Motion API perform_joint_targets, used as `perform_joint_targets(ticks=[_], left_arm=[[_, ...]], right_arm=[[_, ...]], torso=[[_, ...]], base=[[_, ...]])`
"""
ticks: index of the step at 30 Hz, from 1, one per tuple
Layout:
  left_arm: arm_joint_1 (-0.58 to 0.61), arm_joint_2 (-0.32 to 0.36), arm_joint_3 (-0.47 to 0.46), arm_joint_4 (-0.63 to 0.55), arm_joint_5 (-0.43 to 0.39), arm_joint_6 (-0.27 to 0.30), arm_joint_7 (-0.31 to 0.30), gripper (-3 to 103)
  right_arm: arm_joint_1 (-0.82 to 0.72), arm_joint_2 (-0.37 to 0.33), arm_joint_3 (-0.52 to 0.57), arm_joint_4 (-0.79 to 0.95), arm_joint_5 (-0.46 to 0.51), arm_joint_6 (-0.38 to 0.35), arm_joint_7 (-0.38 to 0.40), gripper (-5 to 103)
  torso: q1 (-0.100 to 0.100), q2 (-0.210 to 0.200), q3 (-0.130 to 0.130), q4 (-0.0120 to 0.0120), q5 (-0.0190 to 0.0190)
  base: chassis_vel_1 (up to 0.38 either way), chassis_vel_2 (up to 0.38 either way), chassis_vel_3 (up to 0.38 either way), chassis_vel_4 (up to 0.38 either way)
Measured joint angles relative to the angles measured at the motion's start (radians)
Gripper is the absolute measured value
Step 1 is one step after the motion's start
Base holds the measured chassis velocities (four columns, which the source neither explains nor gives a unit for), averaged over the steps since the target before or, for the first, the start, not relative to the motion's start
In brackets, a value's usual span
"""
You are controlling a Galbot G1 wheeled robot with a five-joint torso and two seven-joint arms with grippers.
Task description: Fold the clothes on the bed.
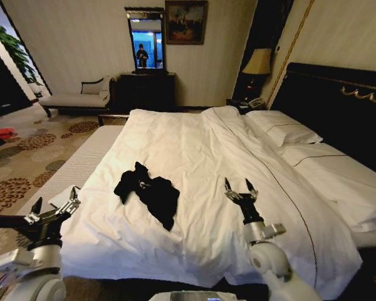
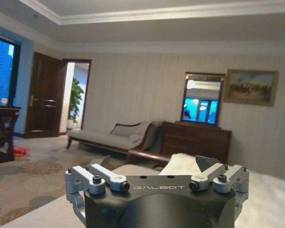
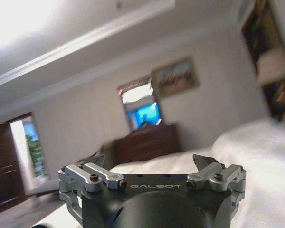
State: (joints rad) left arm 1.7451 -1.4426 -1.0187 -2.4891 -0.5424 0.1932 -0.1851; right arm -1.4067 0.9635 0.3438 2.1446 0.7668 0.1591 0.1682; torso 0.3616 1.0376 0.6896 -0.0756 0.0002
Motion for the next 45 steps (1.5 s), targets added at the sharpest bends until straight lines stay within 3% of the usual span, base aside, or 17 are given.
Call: perform_joint_targets(ticks=[2,8,12,16,17,18,21,34,38,43,45], left_arm=[[-0.005,0.003,0.000,-0.013,-0.016,0.018,0.004,100],[-0.007,0.013,-0.010,-0.016,-0.065,0.017,0.027,100],[-0.008,0.028,-0.034,-0.016,-0.125,0.004,0.025,100],[0.048,0.077,-0.084,-0.015,-0.136,-0.003,0.017,100],[0.048,0.077,-0.084,-0.015,-0.136,-0.003,0.017,100],[0.064,0.093,-0.103,-0.014,-0.141,-0.003,0.013,100],[0.075,0.103,-0.120,-0.013,-0.140,-0.002,0.007,100],[0.119,0.066,-0.160,-0.012,-0.114,-0.001,-0.014,100],[0.106,0.078,-0.145,0.003,-0.112,0.017,-0.016,100],[-0.007,0.165,-0.074,0.092,-0.143,0.072,-0.009,100],[-0.075,0.226,-0.033,0.149,-0.198,0.093,-0.002,100]], right_arm=[[0.083,-0.034,-0.079,-0.033,0.098,-0.020,0.012,100],[0.299,-0.019,-0.284,-0.143,0.213,-0.066,0.079,100],[0.411,0.050,-0.402,-0.243,0.238,-0.091,0.129,100],[0.514,0.220,-0.508,-0.353,0.208,-0.092,0.133,100],[0.514,0.220,-0.508,-0.353,0.208,-0.092,0.133,100],[0.547,0.280,-0.539,-0.384,0.212,-0.090,0.118,100],[0.597,0.359,-0.587,-0.438,0.213,-0.079,0.072,100],[0.652,0.491,-0.660,-0.566,0.196,-0.085,0.079,100],[0.637,0.478,-0.626,-0.538,0.175,-0.090,0.089,100],[0.569,0.416,-0.502,-0.474,0.071,-0.086,0.093,100],[0.529,0.384,-0.426,-0.453,0.030,-0.083,0.103,100]], torso=[[0.000,0.000,0.000,0.0000,-0.0002],[0.000,0.000,0.000,0.0003,-0.0003],[0.000,0.000,0.000,0.0000,-0.0005],[0.000,0.000,0.000,0.0006,-0.0001],[0.000,0.000,0.000,0.0006,-0.0001],[0.000,0.000,0.000,0.0006,-0.0006],[0.000,0.000,0.000,0.0001,-0.0009],[0.000,0.000,0.000,0.0005,-0.0004],[0.000,0.000,0.000,0.0003,0.0000],[0.000,0.000,0.000,-0.0002,-0.0002],[0.000,0.000,0.000,-0.0002,-0.0001]], base=[[0.000,0.000,0.000,0.000],[0.000,0.000,0.000,0.000],[0.000,0.000,0.000,0.000],[0.000,0.000,0.000,0.000],[0.000,0.000,0.000,0.000],[0.000,0.000,0.000,0.000],[0.000,0.000,0.000,0.000],[0.000,0.000,0.000,0.000],[0.000,0.000,0.000,0.000],[0.000,0.000,0.000,0.000],[0.000,0.000,0.000,0.000]])
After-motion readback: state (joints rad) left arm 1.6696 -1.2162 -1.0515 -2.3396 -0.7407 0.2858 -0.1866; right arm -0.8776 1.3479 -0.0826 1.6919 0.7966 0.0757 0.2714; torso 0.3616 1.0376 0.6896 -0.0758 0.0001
